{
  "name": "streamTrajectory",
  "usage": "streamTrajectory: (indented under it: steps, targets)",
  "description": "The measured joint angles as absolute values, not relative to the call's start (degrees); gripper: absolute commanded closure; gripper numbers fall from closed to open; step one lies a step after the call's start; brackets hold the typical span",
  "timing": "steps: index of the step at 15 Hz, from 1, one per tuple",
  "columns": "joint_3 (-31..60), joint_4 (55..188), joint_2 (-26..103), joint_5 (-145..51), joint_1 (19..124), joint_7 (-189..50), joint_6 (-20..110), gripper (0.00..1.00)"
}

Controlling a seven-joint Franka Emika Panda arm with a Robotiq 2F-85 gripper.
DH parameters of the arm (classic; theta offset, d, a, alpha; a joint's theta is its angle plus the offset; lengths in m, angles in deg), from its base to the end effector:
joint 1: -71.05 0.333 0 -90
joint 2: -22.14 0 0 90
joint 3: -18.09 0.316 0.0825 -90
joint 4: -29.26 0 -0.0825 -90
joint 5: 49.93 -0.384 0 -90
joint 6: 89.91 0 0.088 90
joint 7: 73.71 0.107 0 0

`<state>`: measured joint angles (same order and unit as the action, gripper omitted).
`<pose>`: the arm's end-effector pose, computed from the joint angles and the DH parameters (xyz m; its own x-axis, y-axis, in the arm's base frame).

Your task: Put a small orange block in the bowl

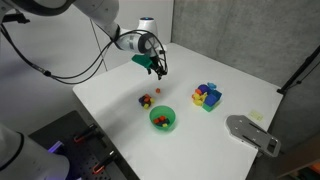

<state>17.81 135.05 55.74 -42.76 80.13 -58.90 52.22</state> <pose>0.6414 0.1000 0.2100 0.9980 -0.0048 0.0635 -0.0092 -0.9975 0.0700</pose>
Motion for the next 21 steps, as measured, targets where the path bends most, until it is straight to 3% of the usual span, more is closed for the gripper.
streamTrajectory:
  steps: [21]
  targets:
    - [17.7,122.8,76.9,-43.7,80.7,-64.0,64.1,0.0]
